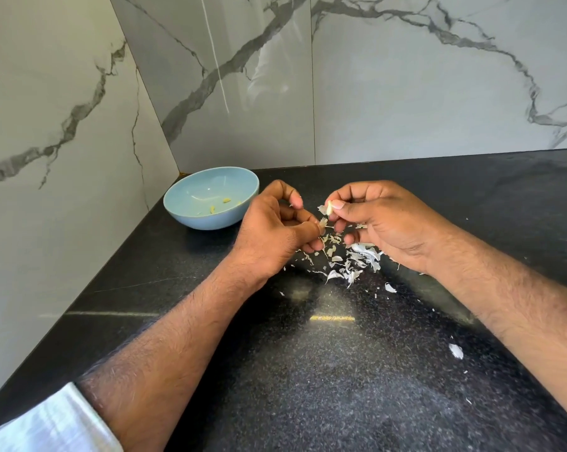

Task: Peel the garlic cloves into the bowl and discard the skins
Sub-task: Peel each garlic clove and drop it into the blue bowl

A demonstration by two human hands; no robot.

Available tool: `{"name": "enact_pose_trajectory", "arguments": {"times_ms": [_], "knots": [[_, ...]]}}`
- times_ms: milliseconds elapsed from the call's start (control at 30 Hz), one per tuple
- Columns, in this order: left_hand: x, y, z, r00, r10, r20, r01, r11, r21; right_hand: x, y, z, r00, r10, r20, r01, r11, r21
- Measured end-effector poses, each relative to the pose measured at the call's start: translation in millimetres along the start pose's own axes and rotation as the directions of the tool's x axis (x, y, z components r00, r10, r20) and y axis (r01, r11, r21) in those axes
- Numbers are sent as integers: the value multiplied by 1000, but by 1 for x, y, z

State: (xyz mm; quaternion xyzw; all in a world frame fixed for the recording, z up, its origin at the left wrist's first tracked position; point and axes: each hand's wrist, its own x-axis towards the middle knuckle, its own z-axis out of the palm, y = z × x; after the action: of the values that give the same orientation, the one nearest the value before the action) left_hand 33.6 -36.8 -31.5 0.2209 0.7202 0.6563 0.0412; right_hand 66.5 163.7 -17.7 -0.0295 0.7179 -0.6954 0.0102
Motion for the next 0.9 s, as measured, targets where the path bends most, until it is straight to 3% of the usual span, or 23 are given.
{"name": "enact_pose_trajectory", "arguments": {"times_ms": [200, 500, 567, 733, 900], "knots": [[4, -6, -7, 997, 73, 17, -74, 930, 361, -3, -5, -4, 999, 49, 4, -49, 989, 141], [4, -5, -10, 994, 101, -45, -70, 889, 453, 2, 0, -10, 1000, 19, 22, -22, 986, 166], [4, -6, -10, 994, 105, -14, -91, 918, 386, 1, -1, -10, 999, 13, 35, -18, 989, 148], [4, -6, -5, 996, 80, 25, -80, 997, 21, 0, -5, -9, 999, 11, -39, -6, 989, 145], [4, -3, -1, 993, 113, -14, -114, 989, -99, 0, -7, -6, 998, 42, -45, -34, 986, 160]]}}
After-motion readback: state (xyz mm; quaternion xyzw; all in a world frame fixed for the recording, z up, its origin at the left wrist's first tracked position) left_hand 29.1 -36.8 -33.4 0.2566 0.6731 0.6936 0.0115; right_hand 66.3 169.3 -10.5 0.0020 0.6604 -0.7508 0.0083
